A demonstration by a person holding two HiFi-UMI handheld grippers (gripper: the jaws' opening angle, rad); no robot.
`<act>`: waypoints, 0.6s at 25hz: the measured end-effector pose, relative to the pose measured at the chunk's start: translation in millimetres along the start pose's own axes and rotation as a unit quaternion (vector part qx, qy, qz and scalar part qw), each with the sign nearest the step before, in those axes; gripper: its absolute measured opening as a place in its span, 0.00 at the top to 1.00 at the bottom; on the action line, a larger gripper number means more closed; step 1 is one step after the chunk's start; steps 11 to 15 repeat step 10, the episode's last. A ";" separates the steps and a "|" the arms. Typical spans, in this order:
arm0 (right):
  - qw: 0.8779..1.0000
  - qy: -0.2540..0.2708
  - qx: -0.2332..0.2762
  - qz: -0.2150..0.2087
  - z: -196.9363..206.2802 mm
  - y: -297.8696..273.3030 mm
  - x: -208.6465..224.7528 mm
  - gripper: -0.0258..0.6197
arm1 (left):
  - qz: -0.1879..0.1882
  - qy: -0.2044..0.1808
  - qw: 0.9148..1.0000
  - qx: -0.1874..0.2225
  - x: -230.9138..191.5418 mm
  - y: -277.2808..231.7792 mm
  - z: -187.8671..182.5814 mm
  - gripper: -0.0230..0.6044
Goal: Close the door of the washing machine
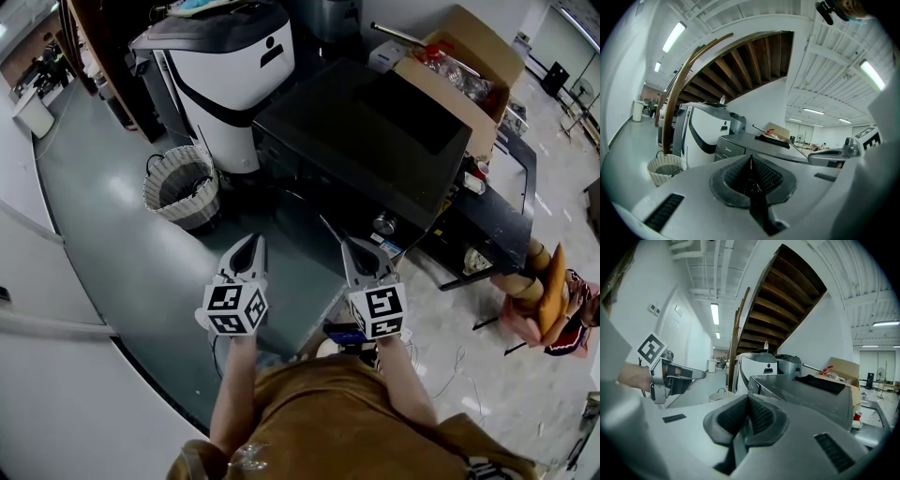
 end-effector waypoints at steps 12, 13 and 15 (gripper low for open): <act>1.000 -0.007 -0.001 -0.005 4.6 -3.8 3.5 0.94 | 0.001 -0.003 1.000 -0.001 3.5 -7.9 1.9 0.91; 1.000 -0.007 -0.001 -0.005 4.6 -3.8 3.5 0.94 | 0.001 -0.003 1.000 -0.001 3.5 -7.9 1.9 0.91; 1.000 -0.007 -0.001 -0.005 4.6 -3.8 3.5 0.94 | 0.001 -0.003 1.000 -0.001 3.5 -7.9 1.9 0.91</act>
Point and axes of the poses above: the fingertips, and each gripper's own axes: y backward along the fingers, x to its right, z out of its underside, the point moved 2 cm from there along y, backward along the fingers, and after that the axes turned 6 degrees about x, right-handed, at the moved point
